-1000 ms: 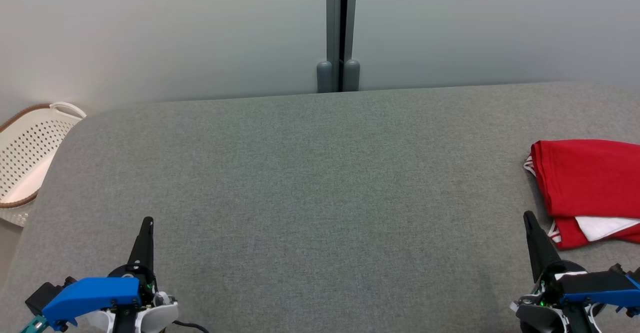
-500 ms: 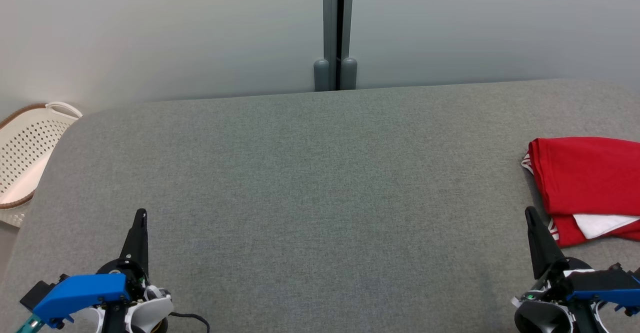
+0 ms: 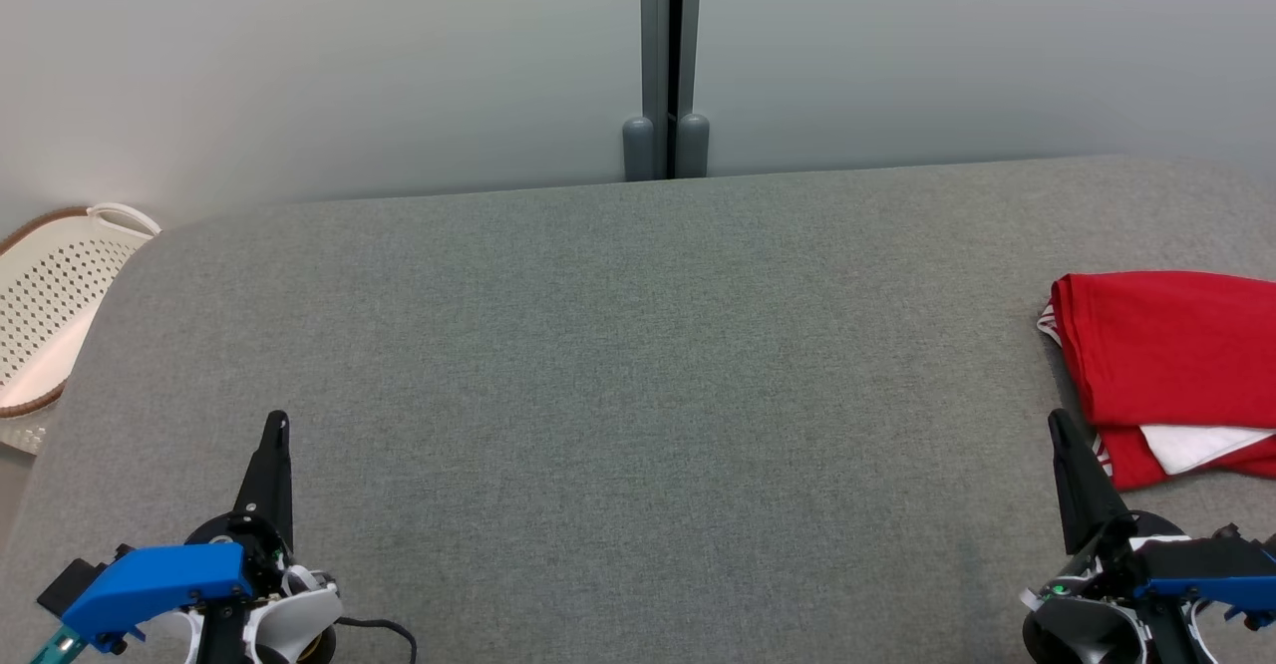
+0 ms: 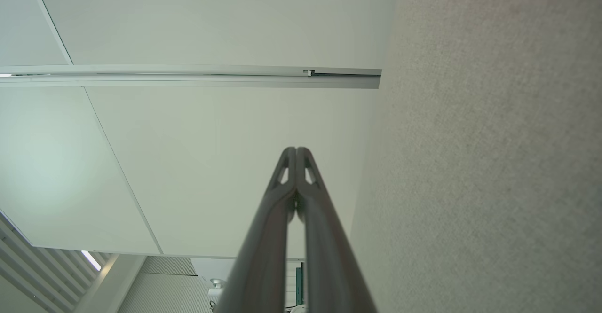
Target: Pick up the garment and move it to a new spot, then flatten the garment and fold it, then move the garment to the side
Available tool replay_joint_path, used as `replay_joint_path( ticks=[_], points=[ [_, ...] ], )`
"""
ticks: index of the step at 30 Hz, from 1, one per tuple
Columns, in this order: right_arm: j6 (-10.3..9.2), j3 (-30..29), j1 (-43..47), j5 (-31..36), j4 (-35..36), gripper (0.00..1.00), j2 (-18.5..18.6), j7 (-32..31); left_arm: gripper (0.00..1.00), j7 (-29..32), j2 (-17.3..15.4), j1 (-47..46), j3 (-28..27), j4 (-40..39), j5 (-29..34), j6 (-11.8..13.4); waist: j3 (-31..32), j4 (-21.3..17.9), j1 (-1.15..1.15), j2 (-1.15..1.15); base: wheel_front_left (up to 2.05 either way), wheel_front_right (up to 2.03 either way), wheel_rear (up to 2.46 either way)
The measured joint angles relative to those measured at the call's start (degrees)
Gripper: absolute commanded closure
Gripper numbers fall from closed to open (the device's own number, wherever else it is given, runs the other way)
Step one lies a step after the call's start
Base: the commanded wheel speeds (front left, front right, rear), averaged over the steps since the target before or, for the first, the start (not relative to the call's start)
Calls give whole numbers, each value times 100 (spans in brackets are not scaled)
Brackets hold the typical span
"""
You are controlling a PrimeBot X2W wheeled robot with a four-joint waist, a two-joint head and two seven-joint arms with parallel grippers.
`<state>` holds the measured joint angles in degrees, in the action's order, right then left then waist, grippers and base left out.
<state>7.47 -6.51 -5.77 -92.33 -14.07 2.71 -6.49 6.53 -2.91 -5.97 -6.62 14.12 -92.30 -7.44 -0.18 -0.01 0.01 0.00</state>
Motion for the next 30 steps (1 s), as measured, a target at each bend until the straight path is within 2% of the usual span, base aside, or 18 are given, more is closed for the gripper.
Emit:
replay_joint_path(
  ticks=[30],
  points=[
    [0,0,-1,0,0,100,0,0,100,1,0,0,-1,0,0,0,0,0,-1,-1,0,0,0]
  ],
)
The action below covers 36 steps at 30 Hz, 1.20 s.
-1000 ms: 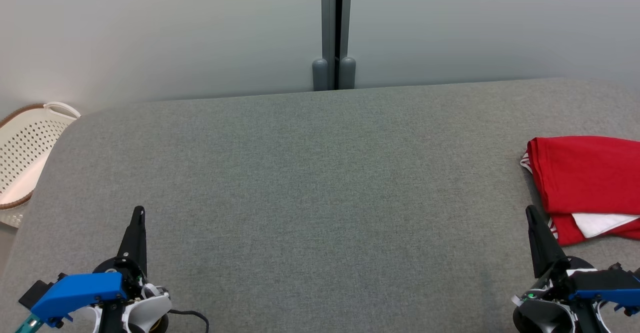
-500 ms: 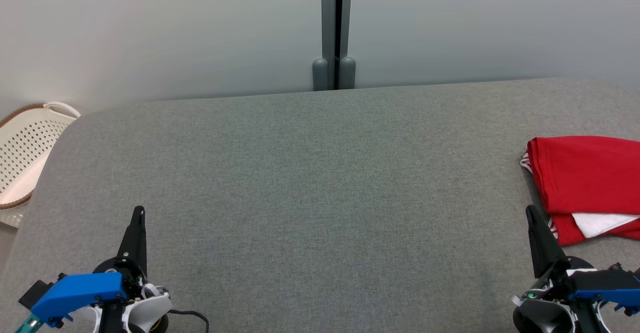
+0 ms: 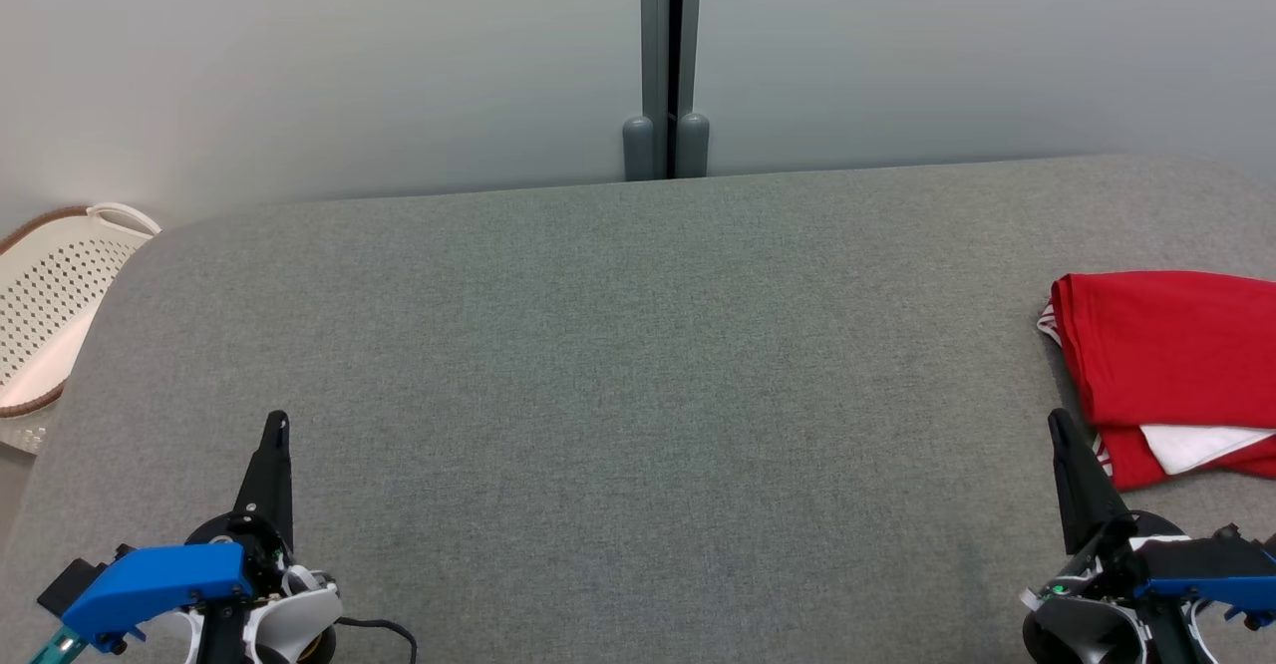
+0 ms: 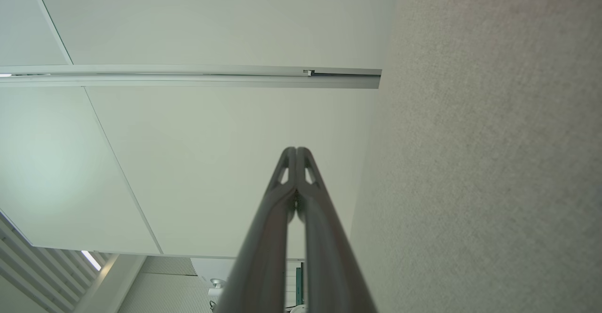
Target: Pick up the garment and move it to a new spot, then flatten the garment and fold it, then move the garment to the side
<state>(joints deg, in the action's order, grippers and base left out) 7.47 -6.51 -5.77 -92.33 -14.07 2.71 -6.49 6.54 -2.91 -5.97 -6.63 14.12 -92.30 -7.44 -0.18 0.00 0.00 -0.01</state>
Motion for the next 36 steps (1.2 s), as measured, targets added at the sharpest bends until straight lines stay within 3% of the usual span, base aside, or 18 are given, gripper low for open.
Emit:
replay_joint_path(
  ticks=[36],
  points=[
    [0,0,-1,0,0,100,0,0,100,-1,1,0,0,-1,0,0,0,0,0,1,0,0,0]
  ],
)
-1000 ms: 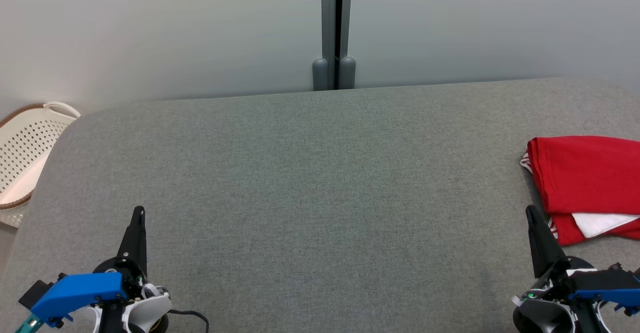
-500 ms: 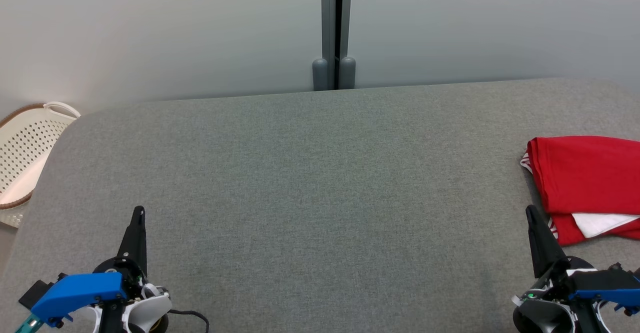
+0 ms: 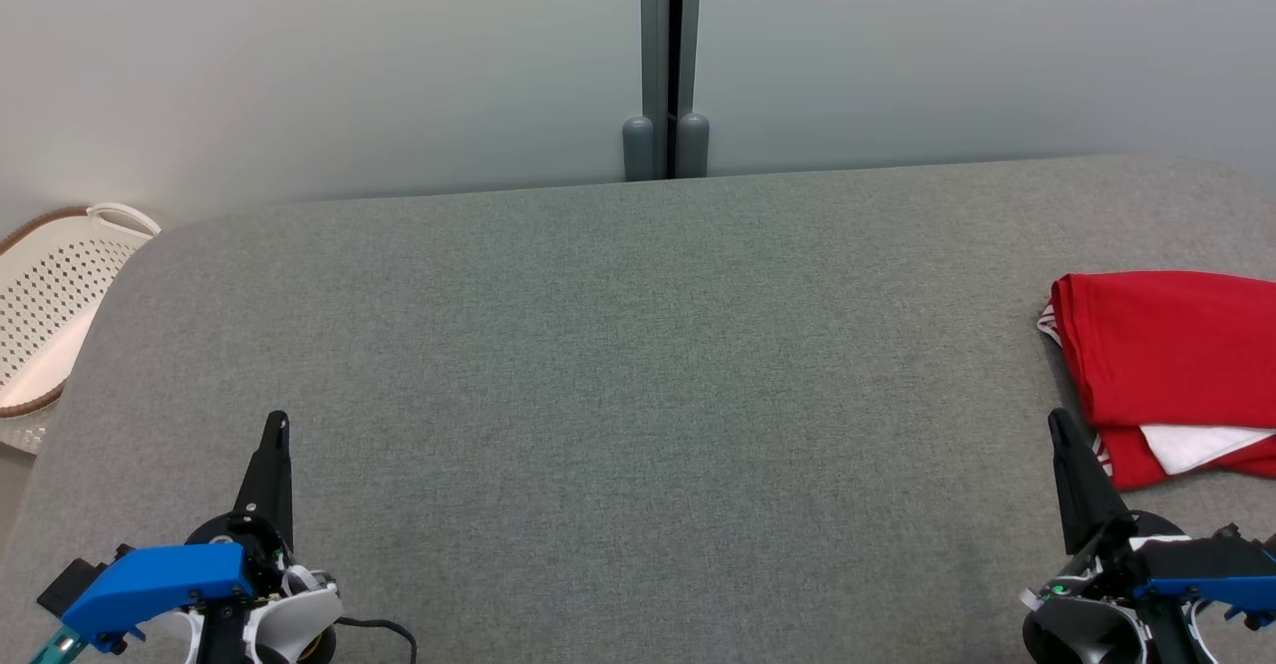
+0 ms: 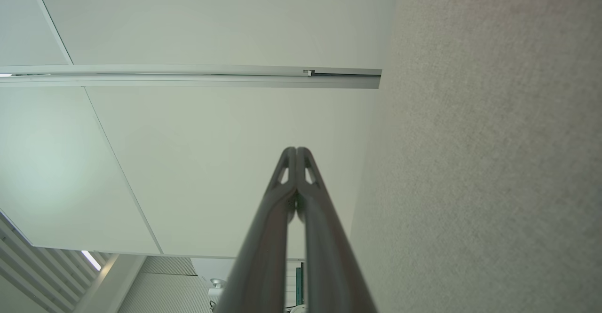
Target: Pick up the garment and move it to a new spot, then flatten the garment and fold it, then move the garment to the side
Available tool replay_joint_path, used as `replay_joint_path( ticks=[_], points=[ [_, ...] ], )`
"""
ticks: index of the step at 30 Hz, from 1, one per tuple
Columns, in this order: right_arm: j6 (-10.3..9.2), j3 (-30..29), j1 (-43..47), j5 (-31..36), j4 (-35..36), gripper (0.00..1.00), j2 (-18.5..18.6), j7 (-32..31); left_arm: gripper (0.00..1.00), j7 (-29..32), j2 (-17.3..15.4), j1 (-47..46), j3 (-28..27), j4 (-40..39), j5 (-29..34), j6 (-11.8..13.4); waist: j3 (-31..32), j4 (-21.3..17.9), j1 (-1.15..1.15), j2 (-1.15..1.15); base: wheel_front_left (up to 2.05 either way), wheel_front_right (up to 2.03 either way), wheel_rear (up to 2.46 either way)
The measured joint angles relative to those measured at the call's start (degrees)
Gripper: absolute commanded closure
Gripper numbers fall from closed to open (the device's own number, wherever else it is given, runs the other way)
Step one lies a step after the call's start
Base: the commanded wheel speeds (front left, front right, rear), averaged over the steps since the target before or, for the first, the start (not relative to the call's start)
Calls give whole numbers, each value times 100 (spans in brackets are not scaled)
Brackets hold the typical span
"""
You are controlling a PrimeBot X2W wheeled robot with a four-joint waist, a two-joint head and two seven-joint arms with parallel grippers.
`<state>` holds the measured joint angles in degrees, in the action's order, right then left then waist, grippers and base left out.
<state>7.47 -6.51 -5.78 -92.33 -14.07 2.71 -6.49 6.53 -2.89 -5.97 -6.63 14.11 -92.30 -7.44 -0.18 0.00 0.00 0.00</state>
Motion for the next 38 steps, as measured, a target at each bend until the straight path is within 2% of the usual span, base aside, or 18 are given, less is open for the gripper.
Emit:
replay_joint_path(
  ticks=[38],
  points=[
    [0,0,0,0,0,100,0,0,100,0,0,0,0,0,0,0,0,0,0,0,0,0,0]
  ],
)
